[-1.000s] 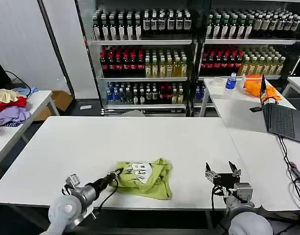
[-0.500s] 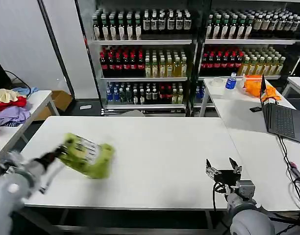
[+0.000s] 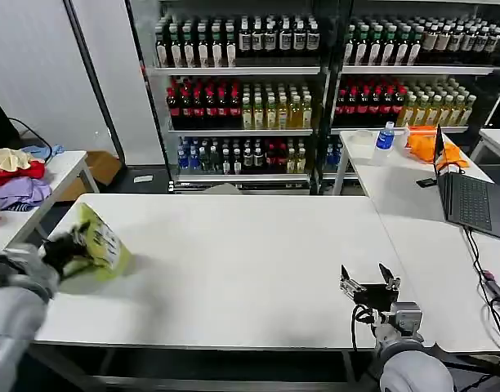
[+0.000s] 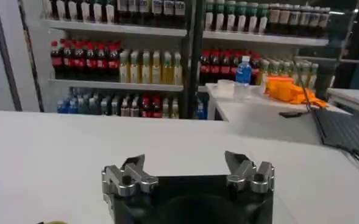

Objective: Fold and organize the clothes.

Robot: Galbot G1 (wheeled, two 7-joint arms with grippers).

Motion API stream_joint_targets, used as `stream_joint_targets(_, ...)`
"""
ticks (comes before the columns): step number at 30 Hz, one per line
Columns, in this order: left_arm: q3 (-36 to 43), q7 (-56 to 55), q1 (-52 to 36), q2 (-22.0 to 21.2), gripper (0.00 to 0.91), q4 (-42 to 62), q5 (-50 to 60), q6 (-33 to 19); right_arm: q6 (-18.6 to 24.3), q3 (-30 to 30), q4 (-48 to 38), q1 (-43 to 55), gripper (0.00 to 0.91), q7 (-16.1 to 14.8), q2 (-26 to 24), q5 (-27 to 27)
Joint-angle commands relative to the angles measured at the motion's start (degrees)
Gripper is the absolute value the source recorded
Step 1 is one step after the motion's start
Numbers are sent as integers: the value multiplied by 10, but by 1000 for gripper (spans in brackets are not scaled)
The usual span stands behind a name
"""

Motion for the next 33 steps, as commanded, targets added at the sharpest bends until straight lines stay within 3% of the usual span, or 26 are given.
stream_joint_targets(1, 208, -10, -19, -65, 40, 14, 384, -78, 7, 9, -2, -14, 907, -3, 4, -11)
stream_joint_targets(10, 270, 13, -94, -78, 30, -31, 258, -3, 6, 13, 1, -19, 907, -3, 5, -14)
stream_joint_targets(20, 377, -25, -157, -167, 30, 30, 200, 96, 6, 19, 5, -24, 907, -4, 10, -17)
stream_joint_targets(26, 416, -63, -193, -228, 60, 53, 165, 104, 5, 17, 9, -22, 907, -6, 10, -18)
stream_joint_targets(27, 420, -68, -204, -235, 111, 58, 151, 104, 5, 15, 9, -20, 907, -8, 10, -19)
stream_joint_targets(28, 422, -75, -211, -244, 312, 61, 127, 103, 5, 14, 9, -19, 907, -9, 9, -19)
stream_joint_targets(29, 422, -80, -219, -255, 645, 63, 102, 101, 5, 11, 8, -17, 907, -10, 10, -20)
stream_joint_targets(30, 422, -82, -228, -263, 877, 67, 78, 90, 5, 9, 8, -14, 907, -10, 10, -20)
stream_joint_targets(33, 421, -85, -243, -284, 907, 80, 35, 45, 7, 0, 6, -6, 907, -11, 12, -19)
